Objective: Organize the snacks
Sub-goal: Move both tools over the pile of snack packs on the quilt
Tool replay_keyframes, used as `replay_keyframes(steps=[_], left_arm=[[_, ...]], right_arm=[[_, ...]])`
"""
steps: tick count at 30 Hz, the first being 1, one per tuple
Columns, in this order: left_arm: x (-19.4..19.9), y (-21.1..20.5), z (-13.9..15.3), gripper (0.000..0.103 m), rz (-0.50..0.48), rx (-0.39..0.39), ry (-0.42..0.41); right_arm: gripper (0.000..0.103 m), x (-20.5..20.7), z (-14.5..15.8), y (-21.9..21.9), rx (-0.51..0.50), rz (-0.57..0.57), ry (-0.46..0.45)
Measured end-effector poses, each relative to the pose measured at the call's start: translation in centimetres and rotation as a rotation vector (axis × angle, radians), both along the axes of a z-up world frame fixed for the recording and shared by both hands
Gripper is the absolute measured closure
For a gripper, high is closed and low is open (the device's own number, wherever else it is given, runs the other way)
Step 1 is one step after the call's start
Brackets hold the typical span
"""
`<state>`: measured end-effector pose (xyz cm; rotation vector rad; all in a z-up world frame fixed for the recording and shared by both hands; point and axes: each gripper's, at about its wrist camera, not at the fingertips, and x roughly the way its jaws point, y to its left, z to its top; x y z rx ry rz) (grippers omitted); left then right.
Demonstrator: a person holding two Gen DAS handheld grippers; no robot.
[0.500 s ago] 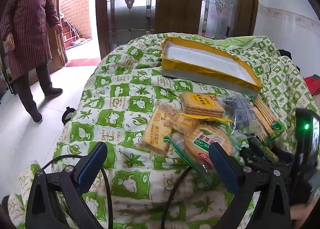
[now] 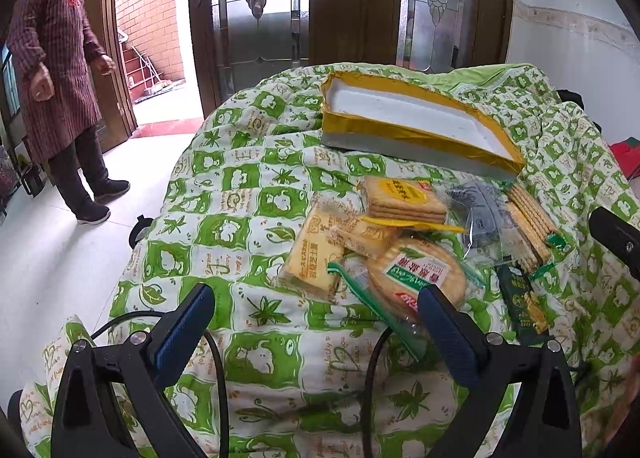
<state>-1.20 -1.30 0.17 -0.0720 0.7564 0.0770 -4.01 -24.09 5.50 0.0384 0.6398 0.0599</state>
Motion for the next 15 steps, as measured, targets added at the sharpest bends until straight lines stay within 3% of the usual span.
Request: replay_keyframes(steps=[8,15], left_arm=[[-0.4,0.5,-0.4,0.001,0.007,-0.016,0.003],[-0.4,0.1,-0.3,0.001,-0.004,-0.001,0.008]], right_arm=[[0.000,1.4,0.5,-0.4,0.053,0.018,0.141],[0.000,1.2,0.1,0.5,-0.017,0.035,0.130]])
